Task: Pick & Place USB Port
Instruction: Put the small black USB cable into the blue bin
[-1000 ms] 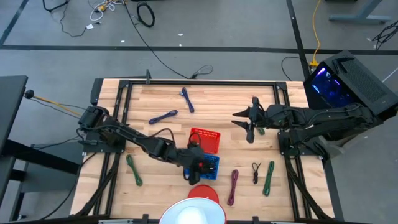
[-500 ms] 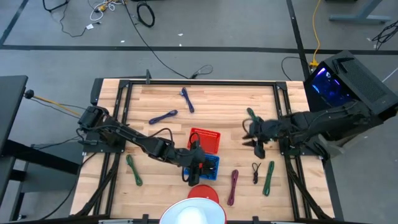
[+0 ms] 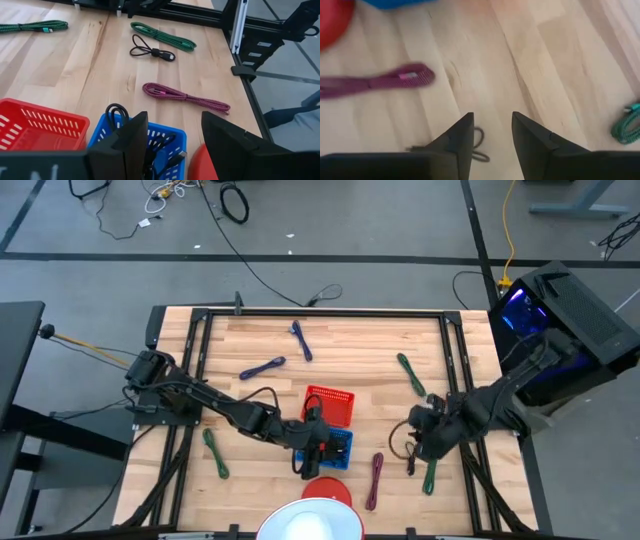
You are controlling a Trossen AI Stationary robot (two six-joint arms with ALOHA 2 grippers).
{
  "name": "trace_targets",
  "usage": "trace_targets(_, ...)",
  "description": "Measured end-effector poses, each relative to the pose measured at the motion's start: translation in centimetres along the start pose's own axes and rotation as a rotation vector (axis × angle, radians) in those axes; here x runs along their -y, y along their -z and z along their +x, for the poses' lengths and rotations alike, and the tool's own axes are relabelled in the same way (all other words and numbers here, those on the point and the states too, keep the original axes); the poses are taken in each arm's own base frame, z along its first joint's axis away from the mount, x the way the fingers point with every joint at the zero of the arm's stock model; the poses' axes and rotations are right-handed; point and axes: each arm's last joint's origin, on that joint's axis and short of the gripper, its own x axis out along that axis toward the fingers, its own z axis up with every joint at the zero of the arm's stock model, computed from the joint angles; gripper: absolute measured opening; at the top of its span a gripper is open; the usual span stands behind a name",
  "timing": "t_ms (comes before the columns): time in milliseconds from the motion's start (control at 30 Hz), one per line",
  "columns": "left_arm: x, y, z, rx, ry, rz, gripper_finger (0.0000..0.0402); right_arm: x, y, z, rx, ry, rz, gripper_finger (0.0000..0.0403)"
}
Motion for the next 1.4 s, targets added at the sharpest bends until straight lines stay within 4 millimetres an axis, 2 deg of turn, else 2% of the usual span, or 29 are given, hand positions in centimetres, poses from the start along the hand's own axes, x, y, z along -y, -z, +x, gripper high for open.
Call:
trace_targets(400,0.1,0.1,0.0,-0.001,-0.007,0.0,0.019,-0.6,2.0,2.8,-0.211,0.255,-0.064,0.0135)
trace_targets(667,0.1,0.1,0.0,-0.004,-0.007,0.002,0.019,-1.2,3.0,2.3,-0.298,0.182,-0.05,0.0135)
trace_targets(900,0.1,0.1,0.0,-0.004,-0.007,0.003,0.019,-2.5,3.2,2.3,-0.229,0.084,-0.036,0.0135)
trace_targets(1000,0.1,0.1,0.0,-0.004,-0.007,0.003,0.019,-2.8,3.3,2.8,-0.207,0.036,-0.046,0.0135)
trace_targets(1233,0.1,0.1,0.0,-0.005,-0.007,0.003,0.019,-2.0,4.6,4.9,-0.213,-0.004,-0.037,0.0135)
trace_targets(1400,0.0,0.1,0.0,-0.004,-0.008,0.002,0.019,-2.0,4.7,5.0,-0.215,-0.007,-0.049,0.0135)
